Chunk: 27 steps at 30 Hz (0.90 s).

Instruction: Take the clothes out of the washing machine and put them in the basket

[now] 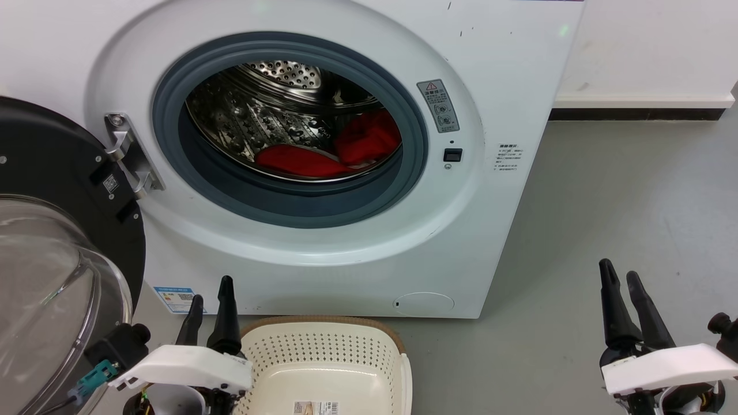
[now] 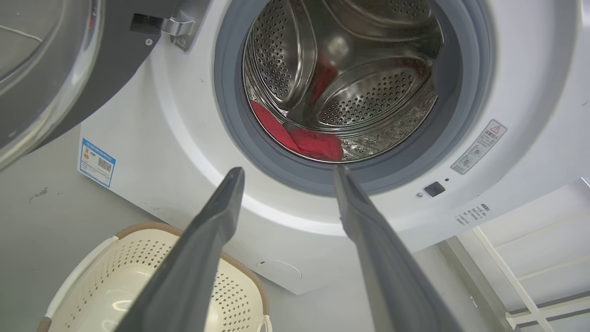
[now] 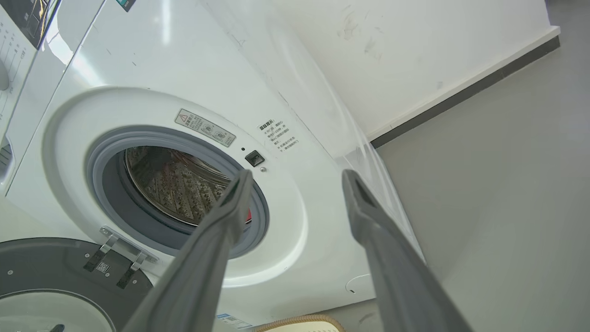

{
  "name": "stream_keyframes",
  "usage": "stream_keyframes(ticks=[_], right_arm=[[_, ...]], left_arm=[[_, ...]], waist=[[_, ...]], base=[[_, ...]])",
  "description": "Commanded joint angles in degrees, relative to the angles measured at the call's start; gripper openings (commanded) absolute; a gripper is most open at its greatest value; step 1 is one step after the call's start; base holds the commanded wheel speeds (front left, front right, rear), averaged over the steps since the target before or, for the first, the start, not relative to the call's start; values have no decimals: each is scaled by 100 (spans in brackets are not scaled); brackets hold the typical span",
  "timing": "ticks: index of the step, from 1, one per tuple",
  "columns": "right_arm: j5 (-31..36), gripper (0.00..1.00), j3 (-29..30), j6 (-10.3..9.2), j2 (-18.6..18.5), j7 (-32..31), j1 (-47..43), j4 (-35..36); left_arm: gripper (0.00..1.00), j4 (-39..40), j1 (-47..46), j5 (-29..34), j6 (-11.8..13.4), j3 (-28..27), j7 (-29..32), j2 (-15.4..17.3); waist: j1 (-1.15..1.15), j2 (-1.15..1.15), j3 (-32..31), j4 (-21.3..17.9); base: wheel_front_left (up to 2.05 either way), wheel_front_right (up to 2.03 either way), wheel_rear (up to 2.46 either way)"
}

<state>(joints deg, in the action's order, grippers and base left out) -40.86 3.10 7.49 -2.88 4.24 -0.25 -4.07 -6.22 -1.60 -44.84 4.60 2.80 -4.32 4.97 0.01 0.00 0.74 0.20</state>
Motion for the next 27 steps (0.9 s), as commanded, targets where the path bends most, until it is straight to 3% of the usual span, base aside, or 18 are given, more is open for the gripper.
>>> stream_keyframes(ticks=[1,27], right_arm=[[276,100,-22,0,-5,74,10,134],[2279,100,-147,0,-3,509,-200,456]], left_arm=[[100,121,-16,212,45,55,-71,66],[100,333,178,1842,302,346,-496,83]], waist=[[-1,0,2,3],[-1,0,34,33]], base=[[0,0,0],[0,0,0]])
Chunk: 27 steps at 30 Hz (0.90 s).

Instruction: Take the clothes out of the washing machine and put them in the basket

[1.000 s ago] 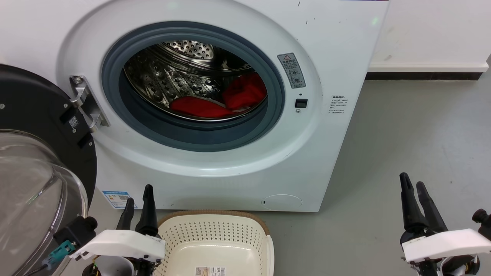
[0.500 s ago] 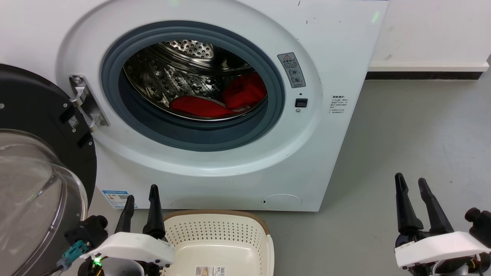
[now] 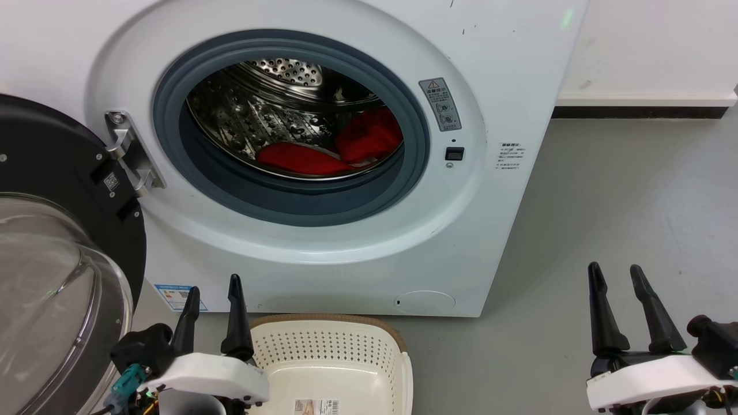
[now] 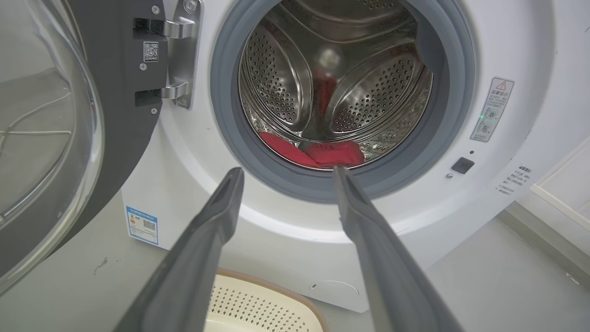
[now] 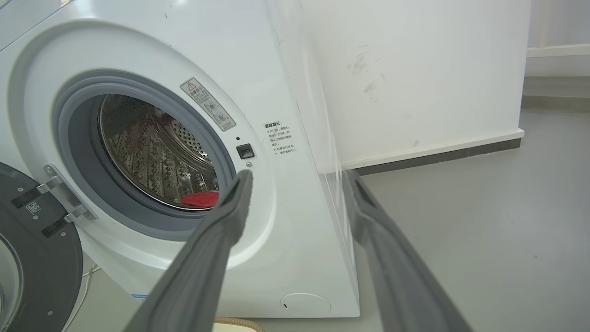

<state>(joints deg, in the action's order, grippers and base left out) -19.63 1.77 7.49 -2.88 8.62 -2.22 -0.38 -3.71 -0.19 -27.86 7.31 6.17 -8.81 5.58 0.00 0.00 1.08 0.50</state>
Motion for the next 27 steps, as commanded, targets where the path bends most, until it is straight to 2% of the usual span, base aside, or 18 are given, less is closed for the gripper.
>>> stream_keyframes(ticks=[1,27], right_arm=[[225,100,-19,0,-3,77,-13,96],[1672,100,-96,-1,0,406,-212,337]], left_arm=[[100,81,46,199,35,9,-64,16],[100,187,239,1456,-34,-115,-382,-160]], waist=[[0,0,0,5],[0,0,15,15]], base=[[0,0,0],[0,0,0]])
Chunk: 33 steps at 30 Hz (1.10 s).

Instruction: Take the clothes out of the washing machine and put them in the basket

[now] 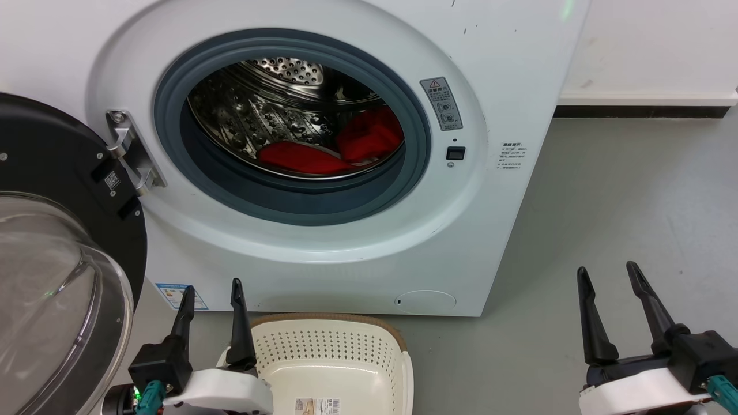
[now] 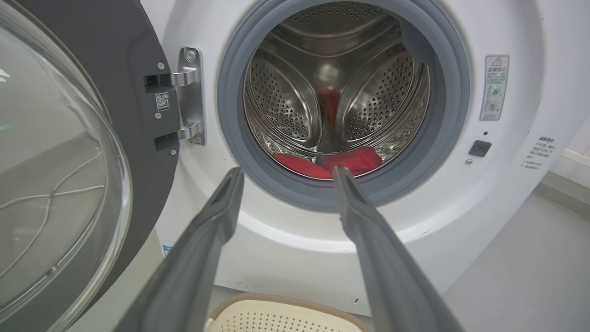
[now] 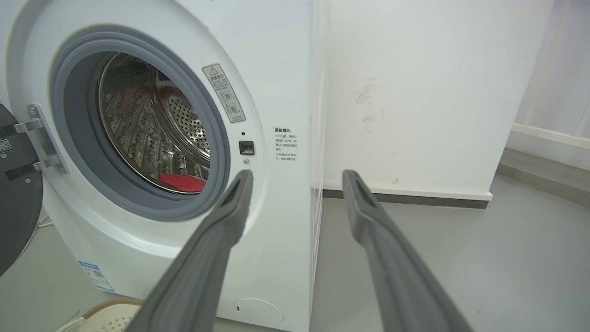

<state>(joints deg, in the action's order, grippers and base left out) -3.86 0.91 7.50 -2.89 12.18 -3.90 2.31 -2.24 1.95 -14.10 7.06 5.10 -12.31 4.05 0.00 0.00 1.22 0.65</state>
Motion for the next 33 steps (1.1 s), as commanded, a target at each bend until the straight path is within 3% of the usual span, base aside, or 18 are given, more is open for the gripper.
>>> stream_keyframes(ticks=[1,25,33], right_arm=[[147,100,-6,-2,1,59,-54,78],[889,100,20,-3,3,315,-222,74],[775,100,38,-3,4,304,-217,-6]], left_arm=[[100,40,33,131,-18,-15,-48,-11],[100,21,178,1120,-20,-89,-304,-111],[100,-55,187,1050,-64,-125,-299,-119]], waist=[[0,0,1,2],[0,0,30,9],[0,0,24,2]], base=[[0,0,0],[0,0,0],[0,0,0]])
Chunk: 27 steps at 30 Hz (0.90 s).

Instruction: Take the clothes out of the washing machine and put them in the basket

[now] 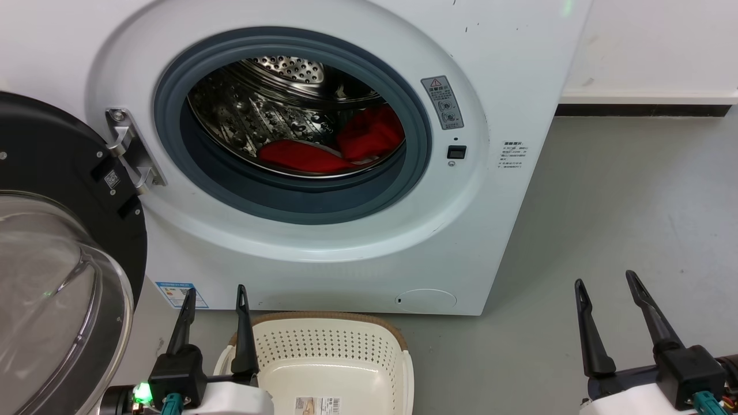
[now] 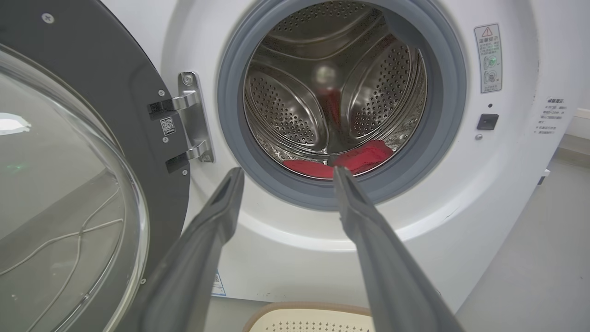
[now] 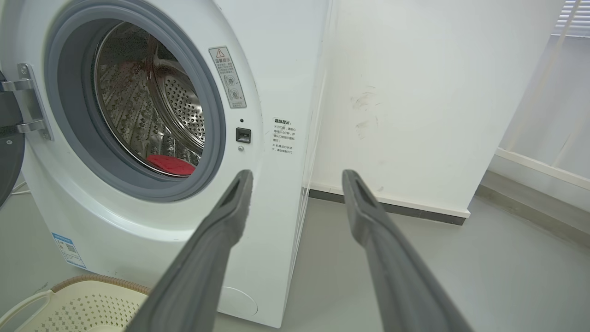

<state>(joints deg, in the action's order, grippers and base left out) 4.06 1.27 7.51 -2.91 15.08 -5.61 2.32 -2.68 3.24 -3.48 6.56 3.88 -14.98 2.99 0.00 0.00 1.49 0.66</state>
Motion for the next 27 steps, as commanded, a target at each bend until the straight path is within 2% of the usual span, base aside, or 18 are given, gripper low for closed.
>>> stream_keyframes(ticks=[1,10,17,21,27], right_arm=[[-32,100,5,-4,5,14,-48,-17],[-29,100,-2,-4,5,14,-25,-12],[-36,100,-26,-3,5,13,147,57],[-27,100,-51,-4,5,13,241,86],[-53,100,-85,-4,7,13,517,150]], left_arm=[[100,-12,57,-21,-16,0,-31,-14],[100,-75,-18,-146,-4,13,-27,-14],[100,-349,-645,-306,-104,-58,-25,-14],[100,-665,-1106,-277,-234,-82,-24,-14],[100,-1580,-2424,-225,-573,-202,-24,117]], waist=[[0,0,-3,1],[0,0,10,0],[0,0,262,-44],[0,0,447,-109],[0,0,973,-320]], base=[[0,0,0],[0,0,0],[0,0,0],[0,0,0],[0,0,0]])
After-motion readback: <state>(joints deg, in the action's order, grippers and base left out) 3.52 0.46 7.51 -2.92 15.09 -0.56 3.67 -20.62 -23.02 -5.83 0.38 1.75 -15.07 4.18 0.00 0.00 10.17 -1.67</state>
